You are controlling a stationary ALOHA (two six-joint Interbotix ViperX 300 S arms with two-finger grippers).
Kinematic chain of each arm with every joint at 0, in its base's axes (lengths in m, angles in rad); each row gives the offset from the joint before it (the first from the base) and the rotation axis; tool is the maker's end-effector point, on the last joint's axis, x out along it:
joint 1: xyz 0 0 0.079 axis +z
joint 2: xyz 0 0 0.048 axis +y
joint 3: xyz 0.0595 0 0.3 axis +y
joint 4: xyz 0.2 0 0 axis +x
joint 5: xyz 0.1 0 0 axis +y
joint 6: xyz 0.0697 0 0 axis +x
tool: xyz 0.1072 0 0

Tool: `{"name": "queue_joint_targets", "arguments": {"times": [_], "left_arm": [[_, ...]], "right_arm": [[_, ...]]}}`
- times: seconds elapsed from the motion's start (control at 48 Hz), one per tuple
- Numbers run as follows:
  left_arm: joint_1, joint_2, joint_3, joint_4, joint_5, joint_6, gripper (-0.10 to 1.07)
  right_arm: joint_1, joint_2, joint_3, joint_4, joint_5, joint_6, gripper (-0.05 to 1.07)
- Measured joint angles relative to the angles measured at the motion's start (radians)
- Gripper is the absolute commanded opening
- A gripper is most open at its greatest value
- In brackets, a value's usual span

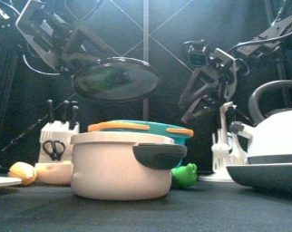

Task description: Grab pot lid

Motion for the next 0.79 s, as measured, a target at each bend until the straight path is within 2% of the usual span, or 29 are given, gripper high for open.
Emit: {"name": "queue_joint_targets", "arguments": {"times": [0.271,0.792], "left_arm": [[0.018,-0.034,0.025,0.002,0.000,0.000,0.40],[0.029,-0.034,0.026,0.002,0.000,0.000,0.40]], "right_arm": [[0.000,0.000,0.005,-0.002,0.000,0.002,1.01],[0.002,-0.003,0.008,-0.003,0.017,0.000,1.01]]}}
